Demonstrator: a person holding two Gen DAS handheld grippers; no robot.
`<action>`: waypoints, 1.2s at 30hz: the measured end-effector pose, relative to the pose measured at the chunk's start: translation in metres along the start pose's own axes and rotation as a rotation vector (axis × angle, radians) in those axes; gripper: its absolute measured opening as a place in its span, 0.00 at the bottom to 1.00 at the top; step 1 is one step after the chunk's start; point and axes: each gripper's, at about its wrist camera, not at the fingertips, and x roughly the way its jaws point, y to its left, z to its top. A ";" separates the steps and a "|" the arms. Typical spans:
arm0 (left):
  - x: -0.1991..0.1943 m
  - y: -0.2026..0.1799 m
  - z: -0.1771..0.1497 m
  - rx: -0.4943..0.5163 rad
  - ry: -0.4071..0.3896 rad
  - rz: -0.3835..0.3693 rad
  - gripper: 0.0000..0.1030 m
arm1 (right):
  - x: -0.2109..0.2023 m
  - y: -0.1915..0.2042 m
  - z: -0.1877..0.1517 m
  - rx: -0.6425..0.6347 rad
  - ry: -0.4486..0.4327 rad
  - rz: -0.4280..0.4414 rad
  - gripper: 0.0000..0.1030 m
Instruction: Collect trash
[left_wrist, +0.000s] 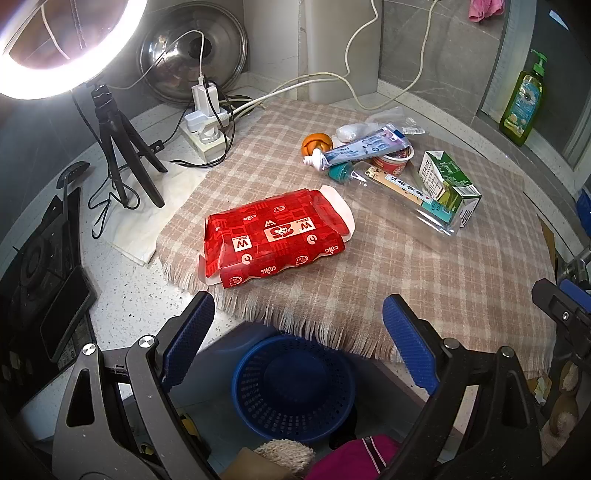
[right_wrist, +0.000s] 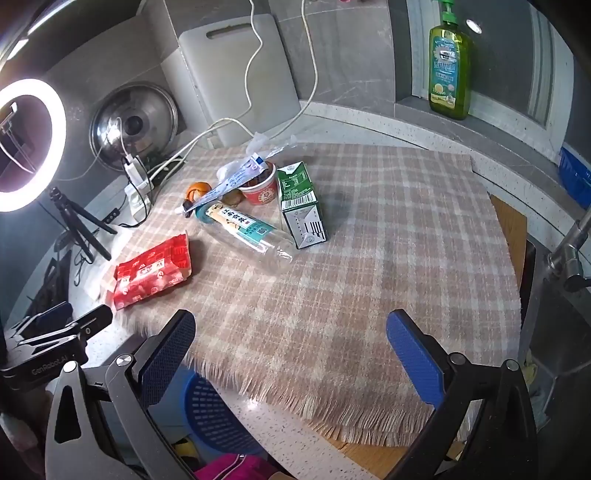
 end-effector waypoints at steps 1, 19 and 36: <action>0.000 0.000 0.000 0.000 0.000 0.000 0.92 | 0.000 0.000 0.000 0.001 0.001 0.002 0.99; 0.000 -0.004 0.000 -0.018 0.010 -0.051 0.92 | 0.004 -0.003 0.002 0.027 0.024 0.046 0.99; -0.002 -0.005 -0.001 -0.022 0.013 -0.072 0.92 | 0.004 0.000 0.002 0.029 0.034 0.074 0.99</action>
